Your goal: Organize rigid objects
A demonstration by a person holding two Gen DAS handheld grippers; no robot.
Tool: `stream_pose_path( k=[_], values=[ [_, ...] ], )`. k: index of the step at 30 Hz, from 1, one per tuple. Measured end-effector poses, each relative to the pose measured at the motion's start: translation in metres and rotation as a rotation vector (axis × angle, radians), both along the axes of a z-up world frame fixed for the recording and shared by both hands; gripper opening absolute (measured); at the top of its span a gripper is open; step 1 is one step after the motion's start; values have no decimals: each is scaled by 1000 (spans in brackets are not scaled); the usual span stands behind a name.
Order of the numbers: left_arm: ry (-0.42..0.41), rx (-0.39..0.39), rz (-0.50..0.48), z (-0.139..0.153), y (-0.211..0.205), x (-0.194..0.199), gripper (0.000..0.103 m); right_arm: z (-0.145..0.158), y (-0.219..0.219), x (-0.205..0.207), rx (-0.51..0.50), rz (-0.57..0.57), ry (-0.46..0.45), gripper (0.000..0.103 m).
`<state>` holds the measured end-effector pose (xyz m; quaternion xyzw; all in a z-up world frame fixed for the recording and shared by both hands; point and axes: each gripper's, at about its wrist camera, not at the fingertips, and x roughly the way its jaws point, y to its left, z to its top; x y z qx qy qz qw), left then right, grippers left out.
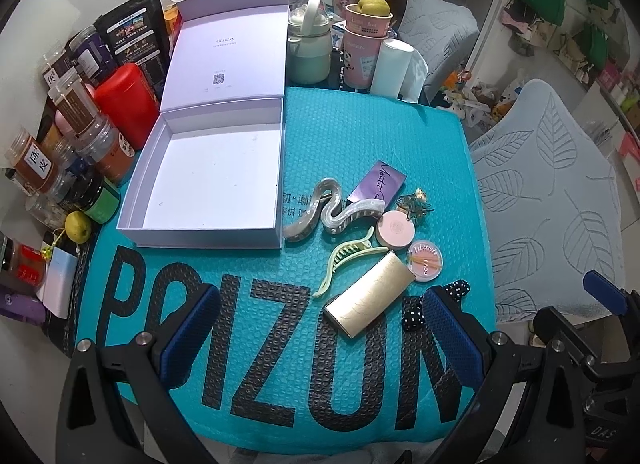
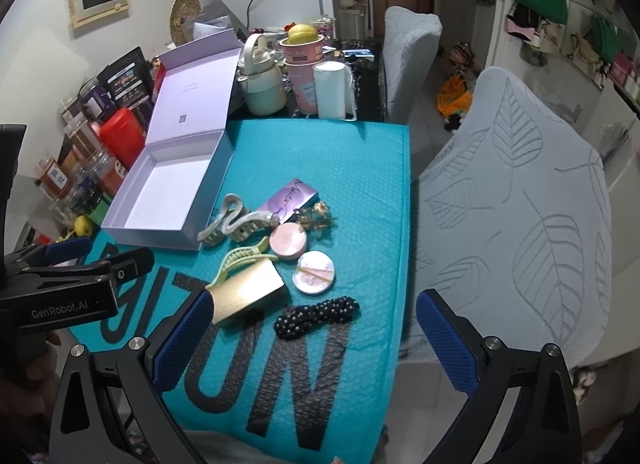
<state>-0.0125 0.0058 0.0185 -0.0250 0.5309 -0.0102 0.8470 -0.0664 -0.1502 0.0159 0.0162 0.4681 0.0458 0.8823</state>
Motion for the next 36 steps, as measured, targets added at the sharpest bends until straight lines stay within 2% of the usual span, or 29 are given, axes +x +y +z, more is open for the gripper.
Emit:
stream_pose_path(
  k=[19, 36],
  values=[
    [-8, 19, -9, 5, -4, -4, 103, 3, -1, -2, 10, 5, -11, 103],
    [-9, 3, -7, 5, 0, -5, 103, 4, 0, -4, 9, 11, -14, 103]
  ],
)
